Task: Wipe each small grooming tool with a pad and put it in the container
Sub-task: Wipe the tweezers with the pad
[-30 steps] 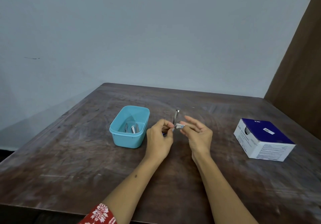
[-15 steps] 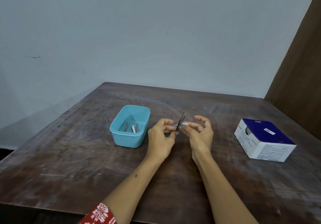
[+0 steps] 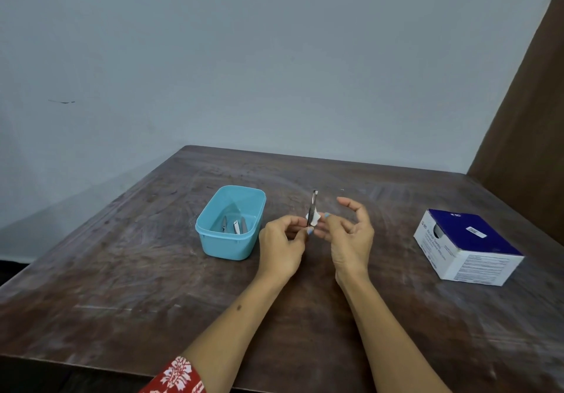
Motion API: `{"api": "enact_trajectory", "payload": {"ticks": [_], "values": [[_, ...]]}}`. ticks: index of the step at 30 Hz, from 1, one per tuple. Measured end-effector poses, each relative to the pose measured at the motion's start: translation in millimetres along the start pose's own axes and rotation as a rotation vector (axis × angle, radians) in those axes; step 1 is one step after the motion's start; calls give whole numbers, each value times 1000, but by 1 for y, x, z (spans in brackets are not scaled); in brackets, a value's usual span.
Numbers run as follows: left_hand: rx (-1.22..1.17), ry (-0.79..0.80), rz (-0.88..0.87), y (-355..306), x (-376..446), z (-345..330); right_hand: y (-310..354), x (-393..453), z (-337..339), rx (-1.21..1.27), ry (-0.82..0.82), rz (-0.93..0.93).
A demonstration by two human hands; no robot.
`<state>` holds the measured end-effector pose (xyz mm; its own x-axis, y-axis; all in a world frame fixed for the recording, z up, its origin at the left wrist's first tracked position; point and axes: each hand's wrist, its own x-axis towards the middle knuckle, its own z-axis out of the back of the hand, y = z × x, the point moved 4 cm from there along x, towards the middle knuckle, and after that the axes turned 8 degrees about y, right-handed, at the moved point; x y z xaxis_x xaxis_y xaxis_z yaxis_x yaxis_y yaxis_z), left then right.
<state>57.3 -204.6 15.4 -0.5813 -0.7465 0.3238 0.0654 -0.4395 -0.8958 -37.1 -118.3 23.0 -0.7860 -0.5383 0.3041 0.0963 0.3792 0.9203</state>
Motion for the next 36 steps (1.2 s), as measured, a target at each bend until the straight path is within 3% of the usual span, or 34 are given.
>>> {"api": "enact_trajectory", "payload": {"ticks": [17, 22, 28, 33, 36], "values": [[-182, 64, 23, 0, 0, -1, -7, 0, -6, -117, 187, -67], [-178, 114, 40, -1, -1, -5, -5, 3, -3, -140, 110, -40], [-156, 61, 25, -3, -2, 0, -6, 1, -8, -282, 188, -1], [-208, 173, 71, -3, -2, -8, -1, 3, -1, -180, 57, 24], [-197, 139, 60, -3, -3, -6, -3, 2, -3, -190, 119, -12]]}}
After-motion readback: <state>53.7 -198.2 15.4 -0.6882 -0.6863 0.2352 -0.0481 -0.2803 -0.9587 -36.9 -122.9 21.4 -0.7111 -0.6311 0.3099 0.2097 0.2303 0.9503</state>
